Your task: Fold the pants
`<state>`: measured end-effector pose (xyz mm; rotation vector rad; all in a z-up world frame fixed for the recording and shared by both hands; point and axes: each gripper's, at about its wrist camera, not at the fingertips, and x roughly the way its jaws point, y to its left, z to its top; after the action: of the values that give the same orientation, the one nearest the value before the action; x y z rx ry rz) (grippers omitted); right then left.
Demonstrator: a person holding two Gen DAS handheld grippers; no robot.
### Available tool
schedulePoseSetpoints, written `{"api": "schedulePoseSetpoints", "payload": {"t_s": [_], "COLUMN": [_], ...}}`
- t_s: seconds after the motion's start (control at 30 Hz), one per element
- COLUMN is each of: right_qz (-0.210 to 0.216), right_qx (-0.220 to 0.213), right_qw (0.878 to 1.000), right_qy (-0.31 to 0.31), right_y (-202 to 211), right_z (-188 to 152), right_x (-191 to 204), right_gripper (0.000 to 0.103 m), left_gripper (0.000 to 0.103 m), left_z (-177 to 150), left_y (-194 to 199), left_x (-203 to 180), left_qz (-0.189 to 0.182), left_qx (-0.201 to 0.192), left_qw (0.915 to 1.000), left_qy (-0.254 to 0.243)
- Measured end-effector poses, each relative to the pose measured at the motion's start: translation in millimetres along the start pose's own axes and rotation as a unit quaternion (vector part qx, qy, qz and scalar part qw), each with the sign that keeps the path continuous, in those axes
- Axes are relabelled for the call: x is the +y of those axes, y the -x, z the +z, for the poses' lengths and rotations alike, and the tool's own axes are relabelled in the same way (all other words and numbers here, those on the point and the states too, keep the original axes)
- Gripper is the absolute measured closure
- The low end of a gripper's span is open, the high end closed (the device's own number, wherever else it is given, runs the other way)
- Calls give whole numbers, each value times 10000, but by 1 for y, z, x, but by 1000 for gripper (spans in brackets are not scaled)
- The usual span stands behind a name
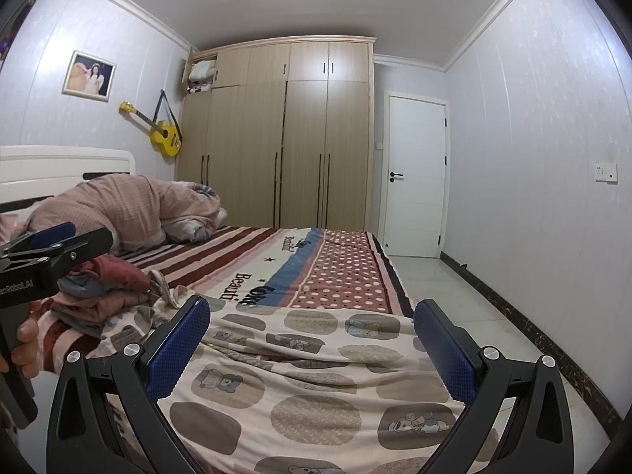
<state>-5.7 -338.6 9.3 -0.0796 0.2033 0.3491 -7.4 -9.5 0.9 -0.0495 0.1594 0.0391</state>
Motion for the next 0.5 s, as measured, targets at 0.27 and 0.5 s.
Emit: {"api": "schedulePoseSetpoints", "payload": {"t_s": [0.27,0.5], "right_qz": [32,22], "right_qx": [-5,59], "right_qw": [10000,9999], "right_qy": [-39,-80], "right_y": [1,-4], "right_z": [2,0], "right_x": [1,-2], "right_gripper": [1,0], "left_gripper": [1,1], "left_z": [0,-2], "left_y": [1,-6], "left_x": [0,2], "left_qz": [35,61], "left_qx": [24,106], "left_qw": [10000,9999], "left_qy": [-16,-6]}}
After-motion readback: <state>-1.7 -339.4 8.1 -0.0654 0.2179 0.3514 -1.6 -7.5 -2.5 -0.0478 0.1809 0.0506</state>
